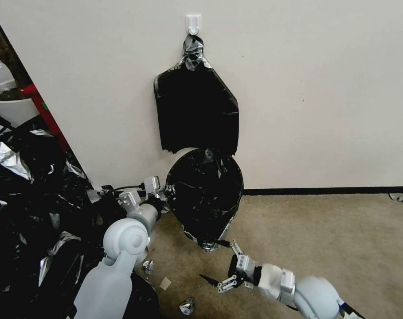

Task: Place a trash bag onto the trash bin.

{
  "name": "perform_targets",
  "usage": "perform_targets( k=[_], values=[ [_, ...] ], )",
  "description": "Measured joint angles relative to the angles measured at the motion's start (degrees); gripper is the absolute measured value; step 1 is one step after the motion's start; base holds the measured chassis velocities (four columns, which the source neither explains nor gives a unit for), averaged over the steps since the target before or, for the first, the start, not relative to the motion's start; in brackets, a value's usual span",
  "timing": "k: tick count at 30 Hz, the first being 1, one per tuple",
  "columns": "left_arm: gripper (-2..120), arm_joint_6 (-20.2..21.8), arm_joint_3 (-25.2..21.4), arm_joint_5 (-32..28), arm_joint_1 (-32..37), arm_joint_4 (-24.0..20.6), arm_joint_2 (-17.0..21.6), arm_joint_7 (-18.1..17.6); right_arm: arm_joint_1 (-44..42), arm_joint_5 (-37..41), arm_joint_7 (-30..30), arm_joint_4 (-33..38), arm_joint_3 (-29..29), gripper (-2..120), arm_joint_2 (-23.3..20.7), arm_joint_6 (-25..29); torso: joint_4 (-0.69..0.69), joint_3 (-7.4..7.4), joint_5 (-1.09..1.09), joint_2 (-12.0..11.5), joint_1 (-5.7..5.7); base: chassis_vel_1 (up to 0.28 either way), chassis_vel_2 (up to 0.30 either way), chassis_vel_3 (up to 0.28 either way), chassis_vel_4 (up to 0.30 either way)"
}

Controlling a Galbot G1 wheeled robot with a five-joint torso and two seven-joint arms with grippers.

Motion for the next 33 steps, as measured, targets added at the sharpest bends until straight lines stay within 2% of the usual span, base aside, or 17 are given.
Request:
perform_targets(
  k=[1, 2, 3, 4, 5, 7, 8, 11, 13, 14, 16, 17, 20, 21, 25, 28, 33],
  values=[
    [2, 0.0, 0.0, 0.0, 0.0, 0.0, 0.0, 0.0, 0.0, 0.0, 0.0, 0.0, 0.0, 100, 0.0, 0.0, 0.00, 0.00, 0.00, 0.0, 0.00, 0.000, 0.000, 0.000, 0.000],
    [2, -1.1, 0.6, 1.2, 0.3, 0.5, 0.0, 0.4, 0.8, 6.4, -3.2, 1.7, 0.5, 100, 0.1, 0.1, 0.00, 0.00, 0.00, 0.0, 0.00, 0.000, 0.000, 0.000, 0.000],
    [2, -2.1, 1.1, 2.6, 0.8, 0.8, -0.1, 1.1, 1.3, 9.7, -1.8, 2.7, -0.2, 100, 0.0, -0.1, 0.00, 0.00, -0.01, 0.0, 0.00, 0.000, 0.000, 0.000, 0.000],
    [2, -3.8, 2.2, 5.4, 1.7, 1.1, -0.5, 1.8, 2.2, 13.9, 5.6, 4.5, -2.2, 100, 0.1, -1.1, 0.01, 0.00, -0.01, 0.0, 0.00, 0.000, 0.000, 0.000, 0.000],
    [2, -3.8, 2.2, 5.4, 1.7, 1.1, -0.5, 1.8, 2.2, 13.9, 5.6, 4.5, -2.2, 100, 0.1, -1.1, 0.01, 0.00, -0.01, 0.0, 0.00, 0.000, 0.000, 0.000, 0.000],
    [2, -6.2, 3.9, 9.4, 3.5, 1.1, -1.5, 2.2, 3.7, 16.5, 22.7, 7.5, -6.1, 98, 1.0, -7.6, 0.00, 0.00, -0.01, 0.0, 0.00, 0.000, 0.000, 0.000, 0.000],
    [2, -6.2, 3.9, 9.4, 3.5, 1.1, -1.5, 2.2, 3.7, 16.5, 22.7, 7.5, -6.1, 98, 1.0, -7.6, 0.00, 0.00, -0.01, 0.0, 0.00, 0.000, 0.000, 0.000, 0.000],
    [2, -10.5, 5.1, 15.4, 6.1, 0.9, -2.6, 4.4, 7.0, 24.2, 45.5, 10.3, -12.0, 91, 2.7, -16.2, 0.01, 0.00, -0.01, 0.0, 0.00, 0.000, 0.000, 0.000, 0.000],
    [2, -11.3, 5.2, 16.3, 6.6, 0.8, -2.7, 4.8, 7.5, 25.5, 48.7, 10.5, -12.7, 88, 3.0, -17.1, 0.02, 0.00, -0.01, 0.0, 0.00, 0.000, 0.000, 0.000, 0.000],
    [2, -13.4, 5.4, 18.4, 7.8, 0.6, -2.9, 5.8, 9.1, 29.2, 58.9, 11.2, -14.6, 81, 4.1, -19.8, 0.01, 0.00, 0.00, 0.0, 0.00, 0.000, 0.000, 0.000, 0.000],
    [2, -16.1, 5.5, 20.3, 8.9, 0.5, -2.9, 7.1, 11.5, 32.5, 70.1, 11.7, -16.7, 73, 5.5, -23.5, 0.01, 0.00, -0.01, 0.0, 0.00, 0.000, 0.000, 0.000, 0.000],
    [2, -16.1, 5.5, 20.3, 8.9, 0.5, -2.9, 7.1, 11.5, 32.5, 70.1, 11.7, -16.7, 73, 5.5, -23.5, 0.01, 0.00, -0.01, 0.0, 0.00, 0.000, 0.000, 0.000, 0.000],
    [2, -18.7, 5.3, 21.2, 9.8, 0.3, -2.9, 8.5, 13.8, 34.1, 79.4, 11.1, -18.6, 63, 7.3, -27.0, 0.01, 0.00, -0.01, 0.0, 0.00, 0.000, 0.000, 0.000, 0.000],
    [2, -20.3, 5.2, 21.7, 10.5, 0.1, -2.9, 9.8, 15.8, 34.5, 86.2, 9.1, -20.1, 54, 8.9, -29.3, 0.01, 0.00, -0.01, 0.0, 0.00, 0.000, 0.000, 0.000, 0.000],
    [2, -21.8, 5.2, 22.6, 11.2, -0.1, -2.9, 10.9, 17.3, 34.5, 91.0, 7.1, -21.2, 45, 10.4, -30.9, 0.00, 0.00, -0.01, 0.0, 0.00, 0.000, 0.000, 0.000, 0.000],
    [2, -23.3, 5.3, 24.4, 11.9, -0.2, -3.2, 12.4, 18.9, 34.1, 94.9, 4.6, -22.3, 30, 11.9, -33.2, 0.00, 0.00, -0.01, 0.0, 0.00, 0.000, 0.000, 0.000, 0.000],
    [2, -24.1, 5.5, 26.2, 12.3, -0.2, -3.5, 13.2, 20.2, 33.1, 95.9, 2.5, -22.8, 15, 12.2, -34.6, 0.00, 0.00, 0.00, 0.0, 0.00, 0.000, 0.000, 0.000, 0.000]
  ],
)
